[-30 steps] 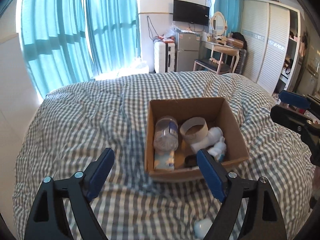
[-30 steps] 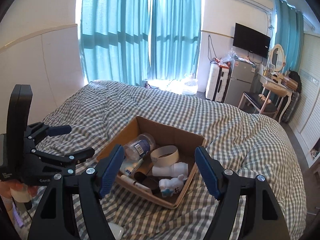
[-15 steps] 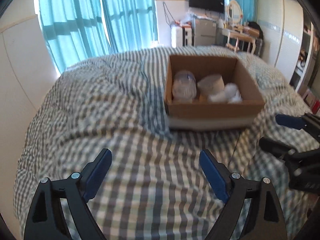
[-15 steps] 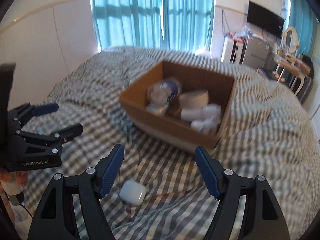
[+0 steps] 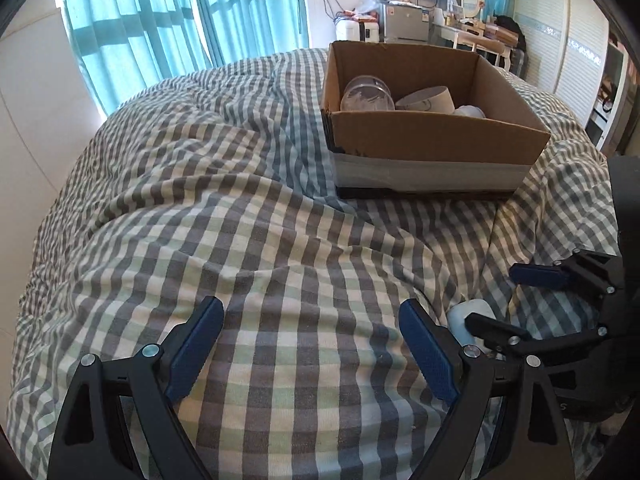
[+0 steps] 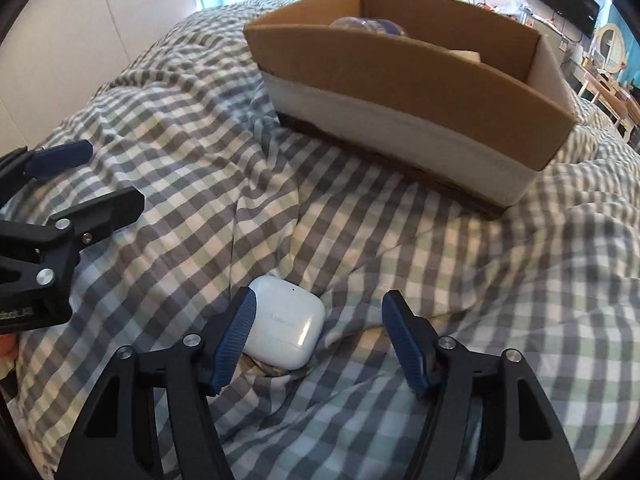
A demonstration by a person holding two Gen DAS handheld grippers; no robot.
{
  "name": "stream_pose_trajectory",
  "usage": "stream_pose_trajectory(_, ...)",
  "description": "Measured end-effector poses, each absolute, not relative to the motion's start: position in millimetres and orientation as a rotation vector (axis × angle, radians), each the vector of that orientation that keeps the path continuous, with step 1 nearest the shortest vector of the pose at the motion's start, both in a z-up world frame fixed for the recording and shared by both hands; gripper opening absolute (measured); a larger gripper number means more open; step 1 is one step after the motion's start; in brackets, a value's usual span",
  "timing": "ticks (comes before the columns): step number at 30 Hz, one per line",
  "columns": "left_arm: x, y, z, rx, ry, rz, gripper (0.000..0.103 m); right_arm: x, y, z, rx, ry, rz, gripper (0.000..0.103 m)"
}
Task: Organize objects
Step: 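Grasp the white earbud case on the bed with the right gripper, then lift the earbud case over the box and open the right gripper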
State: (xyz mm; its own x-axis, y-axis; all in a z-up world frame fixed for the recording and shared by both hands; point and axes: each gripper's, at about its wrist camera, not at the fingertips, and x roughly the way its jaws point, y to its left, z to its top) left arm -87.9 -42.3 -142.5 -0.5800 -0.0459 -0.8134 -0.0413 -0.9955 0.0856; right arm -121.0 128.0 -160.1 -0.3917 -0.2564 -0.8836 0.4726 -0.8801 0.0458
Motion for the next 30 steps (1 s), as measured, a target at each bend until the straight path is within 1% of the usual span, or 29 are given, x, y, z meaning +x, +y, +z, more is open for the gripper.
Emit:
stream_pose_trajectory(3,-90,-45,-144,1.447,-0.134,-2.785,0.092,-122,126,-165,1.415,0.272,-2.242,0.065)
stream_pose_trajectory(9,-89,-45,-144,1.445,-0.131,-2.788,0.092,-117,118,-177,1.447,0.331,-2.199,0.063)
stream_pose_trajectory(10,-89,-45,-144,1.445,-0.131,-2.786,0.092,-117,118,-179,1.454,0.338,-2.196,0.062)
stream_pose_trajectory(11,-89,-45,-144,1.443,-0.132,-2.785,0.092,-116,117,-179,1.452,0.343,-2.194,0.056)
stream_pose_trajectory(12,-88,-44,-144,1.438,-0.135,-2.785,0.092,-114,117,-178,1.447,0.353,-2.193,0.054)
stream_pose_trajectory(16,-84,-42,-143,1.430,-0.156,-2.776,0.092,-107,116,-174,1.423,0.372,-2.210,0.054)
stream_pose_trajectory(24,-76,-34,-139,1.411,-0.219,-2.758,0.092,-88,137,-152,1.368,0.274,-2.249,0.054)
stream_pose_trajectory(30,-65,-29,-130,1.391,-0.214,-2.767,0.092,-79,147,-127,1.300,0.262,-2.301,0.054)
